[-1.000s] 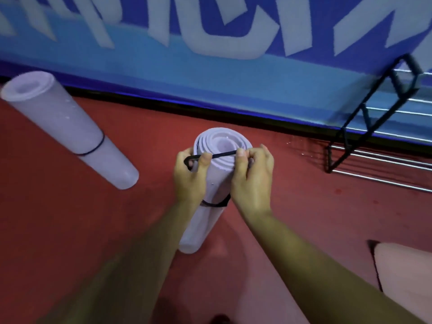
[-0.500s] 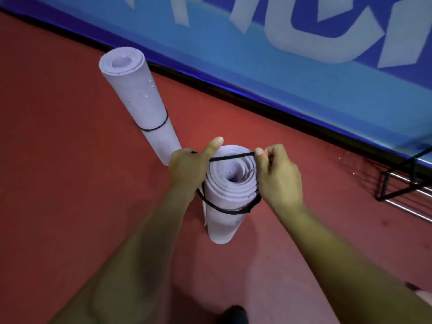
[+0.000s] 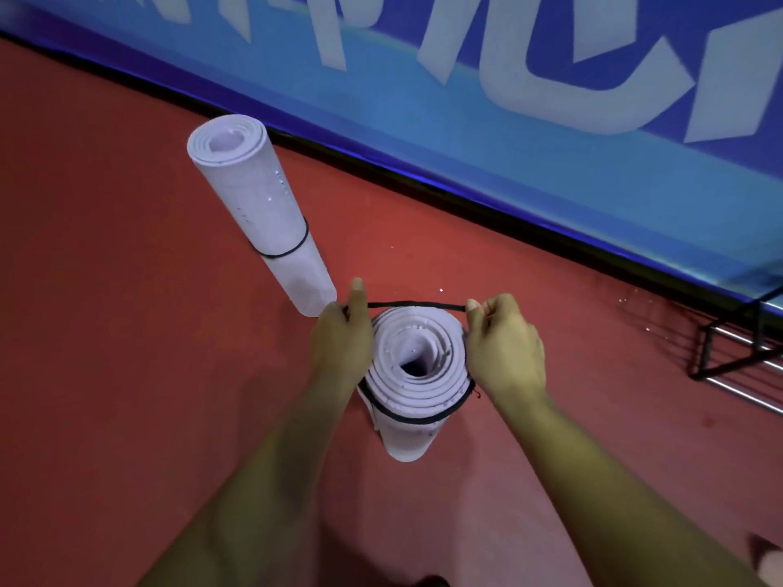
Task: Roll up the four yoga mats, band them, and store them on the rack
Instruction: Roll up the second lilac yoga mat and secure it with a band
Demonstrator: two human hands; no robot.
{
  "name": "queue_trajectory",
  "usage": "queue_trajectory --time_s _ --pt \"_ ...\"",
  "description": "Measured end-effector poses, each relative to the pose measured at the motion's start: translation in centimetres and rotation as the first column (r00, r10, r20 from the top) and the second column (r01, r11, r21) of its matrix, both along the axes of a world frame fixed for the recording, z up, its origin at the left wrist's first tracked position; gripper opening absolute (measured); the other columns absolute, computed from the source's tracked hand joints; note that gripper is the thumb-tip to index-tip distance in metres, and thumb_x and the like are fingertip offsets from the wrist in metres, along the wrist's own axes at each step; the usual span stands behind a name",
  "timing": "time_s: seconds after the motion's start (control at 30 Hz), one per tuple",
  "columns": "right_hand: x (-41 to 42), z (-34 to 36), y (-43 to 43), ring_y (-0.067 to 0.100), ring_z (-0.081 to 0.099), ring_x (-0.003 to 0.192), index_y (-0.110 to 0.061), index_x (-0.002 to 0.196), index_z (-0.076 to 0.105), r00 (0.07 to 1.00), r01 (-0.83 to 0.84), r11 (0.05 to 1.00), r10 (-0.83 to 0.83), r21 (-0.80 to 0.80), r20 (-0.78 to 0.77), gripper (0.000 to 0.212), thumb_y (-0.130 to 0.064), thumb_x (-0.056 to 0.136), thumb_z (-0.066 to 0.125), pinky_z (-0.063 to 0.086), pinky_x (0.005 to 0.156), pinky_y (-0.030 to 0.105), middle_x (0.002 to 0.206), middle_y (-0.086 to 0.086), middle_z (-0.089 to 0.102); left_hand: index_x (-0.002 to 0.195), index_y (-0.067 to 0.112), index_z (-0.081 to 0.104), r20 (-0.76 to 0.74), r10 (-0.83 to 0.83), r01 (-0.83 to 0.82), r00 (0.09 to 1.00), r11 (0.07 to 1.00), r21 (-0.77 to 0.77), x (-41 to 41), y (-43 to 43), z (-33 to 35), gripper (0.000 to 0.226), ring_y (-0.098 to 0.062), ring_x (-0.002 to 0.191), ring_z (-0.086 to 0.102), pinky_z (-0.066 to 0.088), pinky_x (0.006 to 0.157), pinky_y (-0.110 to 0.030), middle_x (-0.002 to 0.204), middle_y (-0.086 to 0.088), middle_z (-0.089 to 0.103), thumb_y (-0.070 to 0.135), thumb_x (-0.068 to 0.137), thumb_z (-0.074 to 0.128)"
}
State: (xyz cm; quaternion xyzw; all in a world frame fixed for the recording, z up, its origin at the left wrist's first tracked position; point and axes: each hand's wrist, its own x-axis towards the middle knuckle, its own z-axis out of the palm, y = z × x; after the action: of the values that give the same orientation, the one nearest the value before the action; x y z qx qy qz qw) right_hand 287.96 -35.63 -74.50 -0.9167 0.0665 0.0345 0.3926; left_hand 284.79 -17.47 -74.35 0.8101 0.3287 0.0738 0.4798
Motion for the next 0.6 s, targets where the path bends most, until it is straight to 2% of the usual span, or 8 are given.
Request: queue_trajectory --time_s 0.1,0.23,0.33,0.4,0.5,0.6 --pt "0.5 -0.5 -0.3 0.035 0.048 0.079 -0.021 0.080 0.042 0.999 0.038 0.999 -0.038 0.010 -0.038 0.031 -0.040 0.104 0.048 0.031 0.071 0.037 0.069 -0.003 0.053 0.068 0.013 0.047 -0.044 0.001 -0.005 0.999 0.997 -0.073 -0.2 0.1 -0.5 0.054 -0.018 0.063 0.050 0.043 0.069 -0.040 0.062 0.002 0.051 0.051 0.104 0.034" --pt "0.8 -1.0 -0.8 0.032 0.045 0.075 -0.022 0.079 0.042 0.995 0.079 0.996 -0.076 0.033 -0.060 0.032 -0.041 0.104 0.048 0.031 0.070 0.036 0.067 -0.004 0.051 0.066 0.017 0.045 -0.034 0.030 -0.033 0.999 0.996 -0.086 -0.3 -0.2 -0.6 0.050 -0.017 0.056 0.046 0.040 0.063 -0.037 0.052 0.009 0.046 0.047 0.105 0.037" --pt "0.8 -1.0 -1.2 0.035 0.051 0.078 -0.021 0.081 0.044 0.994 0.078 0.996 -0.074 0.052 -0.079 0.030 -0.040 0.104 0.047 0.033 0.070 0.036 0.071 0.000 0.058 0.065 0.019 0.042 -0.035 0.046 -0.049 0.998 0.995 -0.092 0.0 -0.5 -0.5 0.048 -0.019 0.059 0.045 0.041 0.065 -0.038 0.059 0.005 0.046 0.047 0.103 0.042" --pt "0.6 -0.8 -1.4 0.038 0.056 0.082 -0.021 0.081 0.044 0.994 0.076 0.995 -0.070 0.069 -0.089 0.031 -0.041 0.105 0.046 0.034 0.071 0.036 0.075 0.003 0.061 0.066 0.018 0.042 -0.026 0.034 -0.036 0.999 0.998 -0.050 0.0 -0.7 -0.3 0.048 -0.018 0.060 0.045 0.041 0.063 -0.037 0.061 0.004 0.046 0.048 0.103 0.044" --pt "0.5 -0.4 -1.5 0.039 0.051 0.078 -0.022 0.087 0.040 1.000 0.025 0.999 -0.025 0.048 -0.008 0.029 -0.044 0.106 0.041 0.035 0.071 0.038 0.074 0.005 0.060 0.071 0.013 0.044 0.040 0.008 -0.011 0.999 0.998 0.068 -0.2 -0.9 0.2 0.048 -0.016 0.060 0.046 0.039 0.059 -0.036 0.064 0.003 0.047 0.048 0.103 0.044" --pt "0.4 -0.1 -1.2 0.041 0.054 0.078 -0.026 0.093 0.037 0.999 -0.026 0.999 0.025 0.023 0.029 0.027 -0.049 0.106 0.036 0.037 0.072 0.040 0.077 0.007 0.064 0.078 0.010 0.045 0.064 0.016 -0.021 0.998 0.996 0.092 -0.1 -0.7 0.3 0.045 -0.016 0.062 0.046 0.041 0.059 -0.038 0.066 0.003 0.048 0.047 0.104 0.042"
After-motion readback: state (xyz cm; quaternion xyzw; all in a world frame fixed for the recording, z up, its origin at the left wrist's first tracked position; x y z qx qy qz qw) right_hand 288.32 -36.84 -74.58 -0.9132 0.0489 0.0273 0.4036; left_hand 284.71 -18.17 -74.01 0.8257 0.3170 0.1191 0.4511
